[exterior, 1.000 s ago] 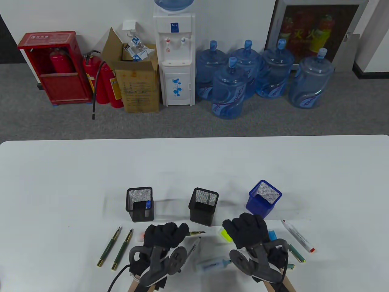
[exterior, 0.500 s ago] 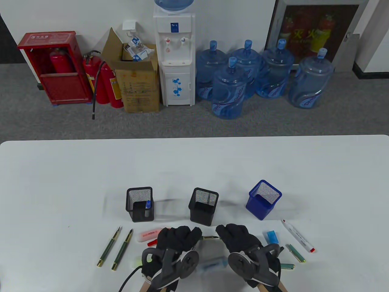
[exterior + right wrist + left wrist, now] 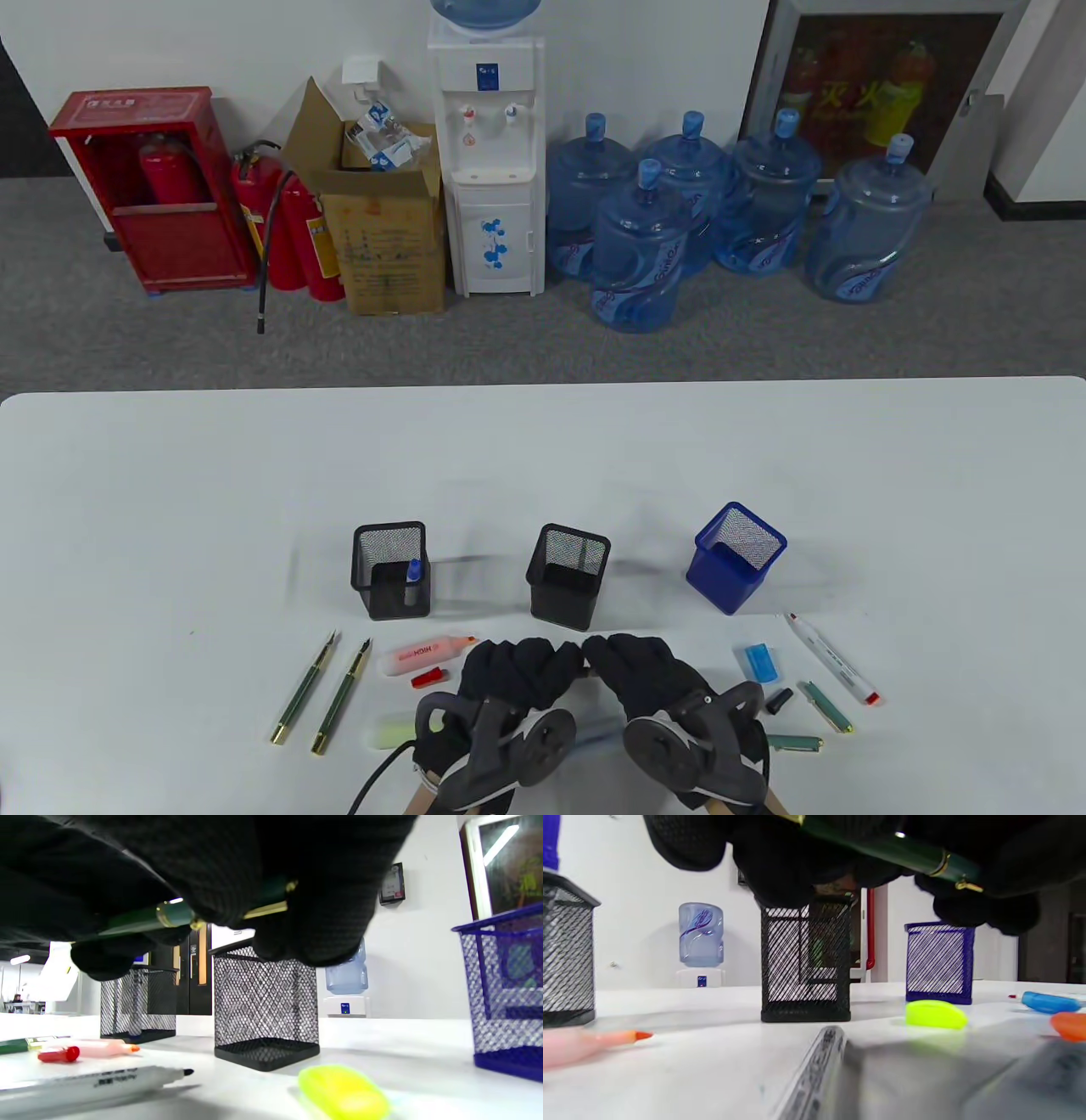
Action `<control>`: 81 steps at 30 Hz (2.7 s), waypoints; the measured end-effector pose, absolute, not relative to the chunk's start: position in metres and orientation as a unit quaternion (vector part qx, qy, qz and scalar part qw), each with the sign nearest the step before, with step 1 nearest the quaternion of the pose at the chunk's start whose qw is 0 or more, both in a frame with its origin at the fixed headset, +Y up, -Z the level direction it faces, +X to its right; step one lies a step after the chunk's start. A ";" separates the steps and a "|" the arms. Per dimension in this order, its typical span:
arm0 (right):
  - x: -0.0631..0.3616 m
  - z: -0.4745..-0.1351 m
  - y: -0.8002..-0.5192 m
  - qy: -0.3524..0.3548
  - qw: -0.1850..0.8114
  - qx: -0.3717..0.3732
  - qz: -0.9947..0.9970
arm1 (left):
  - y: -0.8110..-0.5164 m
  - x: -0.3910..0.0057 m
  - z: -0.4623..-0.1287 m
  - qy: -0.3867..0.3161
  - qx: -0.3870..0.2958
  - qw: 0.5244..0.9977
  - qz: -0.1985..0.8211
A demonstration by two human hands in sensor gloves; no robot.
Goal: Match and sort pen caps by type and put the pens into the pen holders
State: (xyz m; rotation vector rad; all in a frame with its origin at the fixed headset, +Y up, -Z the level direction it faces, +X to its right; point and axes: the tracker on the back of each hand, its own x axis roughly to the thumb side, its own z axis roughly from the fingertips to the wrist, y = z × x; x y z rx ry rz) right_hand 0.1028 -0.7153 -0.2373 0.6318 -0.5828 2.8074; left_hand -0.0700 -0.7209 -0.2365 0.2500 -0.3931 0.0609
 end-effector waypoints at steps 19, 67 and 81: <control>0.115 -0.247 -0.692 -0.231 0.091 0.190 0.950 | -0.706 -0.116 -0.241 -0.143 0.160 0.976 0.047; 0.211 -0.268 -0.734 -0.193 -0.066 0.094 0.974 | -0.726 -0.121 -0.253 -0.115 0.106 0.987 -0.032; 0.238 -0.262 -0.723 -0.217 -0.087 0.059 0.970 | -0.750 -0.053 -0.257 -0.087 -0.008 0.983 -0.163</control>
